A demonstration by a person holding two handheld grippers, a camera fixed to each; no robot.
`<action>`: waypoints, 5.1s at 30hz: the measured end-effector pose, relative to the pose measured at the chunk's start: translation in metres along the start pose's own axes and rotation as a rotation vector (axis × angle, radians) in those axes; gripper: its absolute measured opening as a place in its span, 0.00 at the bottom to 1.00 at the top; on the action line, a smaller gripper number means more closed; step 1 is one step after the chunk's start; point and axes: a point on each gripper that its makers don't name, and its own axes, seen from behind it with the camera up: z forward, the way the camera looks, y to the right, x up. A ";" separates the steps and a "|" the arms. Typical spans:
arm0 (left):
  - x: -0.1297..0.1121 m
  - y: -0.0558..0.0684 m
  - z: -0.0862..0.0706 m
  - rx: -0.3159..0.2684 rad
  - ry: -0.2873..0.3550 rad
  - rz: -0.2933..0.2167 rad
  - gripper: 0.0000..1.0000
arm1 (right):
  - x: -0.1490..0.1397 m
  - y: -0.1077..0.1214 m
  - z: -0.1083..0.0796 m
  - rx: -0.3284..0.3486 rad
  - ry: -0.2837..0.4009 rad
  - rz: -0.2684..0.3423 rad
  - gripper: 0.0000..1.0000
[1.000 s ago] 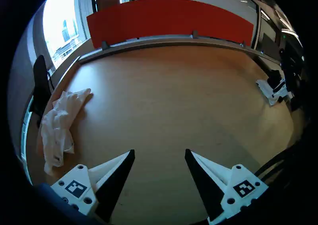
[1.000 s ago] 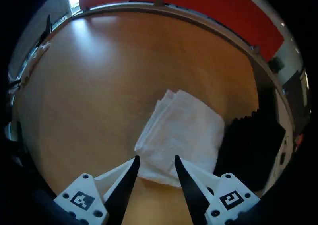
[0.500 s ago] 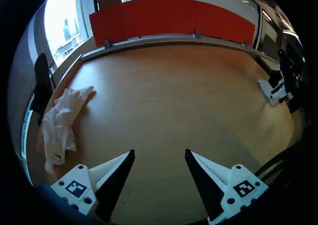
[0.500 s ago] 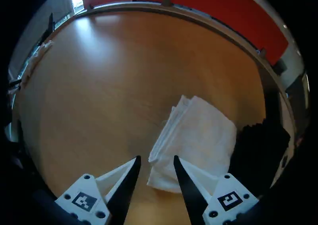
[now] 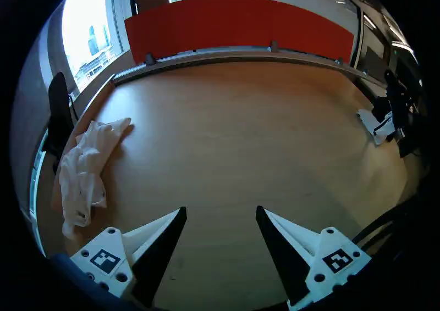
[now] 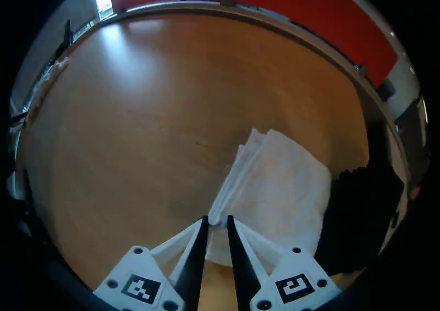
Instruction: Fold towel
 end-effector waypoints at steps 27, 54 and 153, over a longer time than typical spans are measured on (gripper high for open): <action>0.008 0.003 0.001 -0.013 0.023 0.002 0.94 | 0.018 0.007 -0.035 -0.009 0.051 0.027 0.05; 0.016 0.009 -0.004 -0.029 0.049 0.018 0.94 | 0.025 0.021 -0.074 -0.048 0.093 0.034 0.05; 0.076 -0.012 -0.008 0.029 0.184 -0.073 0.93 | 0.049 0.028 -0.103 -0.294 0.520 0.394 1.00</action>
